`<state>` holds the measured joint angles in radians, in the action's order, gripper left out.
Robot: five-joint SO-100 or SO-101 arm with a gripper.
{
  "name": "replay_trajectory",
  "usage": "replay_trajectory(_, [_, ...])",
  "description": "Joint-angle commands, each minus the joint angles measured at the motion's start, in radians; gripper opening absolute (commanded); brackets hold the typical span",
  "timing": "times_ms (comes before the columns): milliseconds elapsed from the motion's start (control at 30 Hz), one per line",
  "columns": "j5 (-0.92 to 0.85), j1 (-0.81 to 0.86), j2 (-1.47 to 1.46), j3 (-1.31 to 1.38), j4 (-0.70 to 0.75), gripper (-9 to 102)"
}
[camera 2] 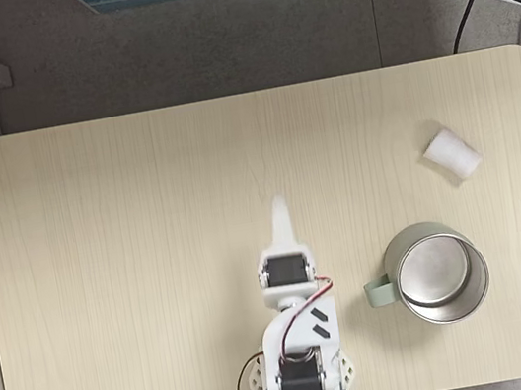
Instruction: Grasp a dressing and put it in the cup.
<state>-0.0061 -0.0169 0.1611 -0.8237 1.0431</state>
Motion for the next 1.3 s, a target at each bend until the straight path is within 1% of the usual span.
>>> replay_trajectory(0, [0.008, 0.043, 0.181, -0.250, 0.049, 0])
replay_trajectory(133, [0.000, 0.118, 0.344, -0.439, 0.129, 1])
replay_trajectory(333, [-0.003, 0.253, 0.669, -0.732, 0.290, 1])
replay_trajectory(633, [-0.057, 0.506, 1.101, -1.112, 0.479, 1])
replay_trajectory(767, [-0.103, 0.595, 1.333, -1.295, 0.568, 3])
replay_trajectory(800, [-0.121, 0.611, 1.376, -1.319, 0.574, 4])
replay_trajectory(1000, [-0.202, 0.673, 1.557, -1.388, 0.571, 19])
replay_trajectory(1200, [-0.250, 0.716, 1.687, -1.347, 0.566, 22])
replay_trajectory(1267, [-0.261, 0.736, 1.698, -1.284, 0.518, 22])
